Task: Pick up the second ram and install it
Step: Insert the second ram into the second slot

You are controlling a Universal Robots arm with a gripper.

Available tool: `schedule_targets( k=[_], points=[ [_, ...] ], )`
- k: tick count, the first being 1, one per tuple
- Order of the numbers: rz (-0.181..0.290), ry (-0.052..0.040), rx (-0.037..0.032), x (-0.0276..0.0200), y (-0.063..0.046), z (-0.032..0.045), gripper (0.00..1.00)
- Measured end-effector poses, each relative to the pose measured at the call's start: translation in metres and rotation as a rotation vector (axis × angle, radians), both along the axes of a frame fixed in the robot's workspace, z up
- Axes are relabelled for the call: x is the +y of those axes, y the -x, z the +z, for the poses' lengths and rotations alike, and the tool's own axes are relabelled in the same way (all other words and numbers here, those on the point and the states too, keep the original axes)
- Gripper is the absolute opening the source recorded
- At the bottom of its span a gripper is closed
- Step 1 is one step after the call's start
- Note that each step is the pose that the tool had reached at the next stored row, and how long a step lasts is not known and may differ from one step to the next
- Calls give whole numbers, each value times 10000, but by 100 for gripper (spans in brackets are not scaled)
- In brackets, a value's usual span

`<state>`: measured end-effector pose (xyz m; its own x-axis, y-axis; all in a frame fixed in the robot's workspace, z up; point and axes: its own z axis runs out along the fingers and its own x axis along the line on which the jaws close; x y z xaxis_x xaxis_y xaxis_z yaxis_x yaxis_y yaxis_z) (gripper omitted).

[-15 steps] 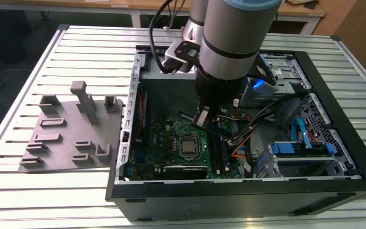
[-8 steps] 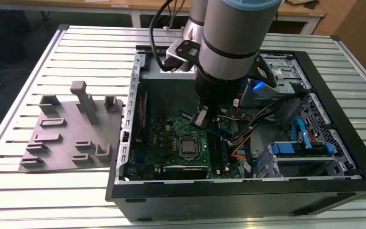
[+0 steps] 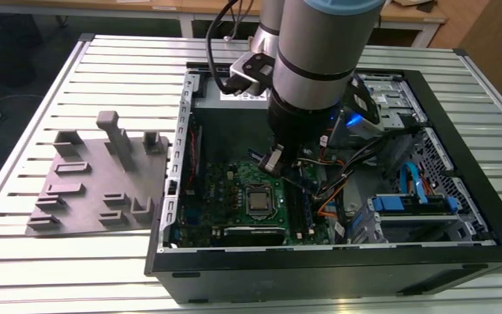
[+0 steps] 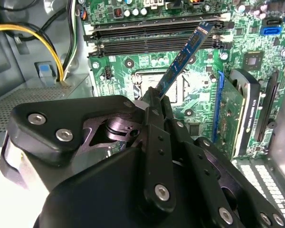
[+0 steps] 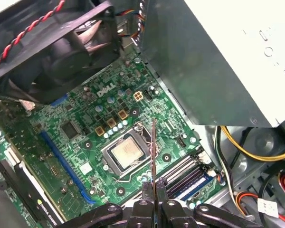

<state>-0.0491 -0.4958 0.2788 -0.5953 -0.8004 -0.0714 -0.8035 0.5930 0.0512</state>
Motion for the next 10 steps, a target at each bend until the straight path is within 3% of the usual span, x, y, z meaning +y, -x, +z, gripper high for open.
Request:
schedule_targets(
  k=[10],
  points=[
    [-894,0,1,0,0,-2,14]
  ],
)
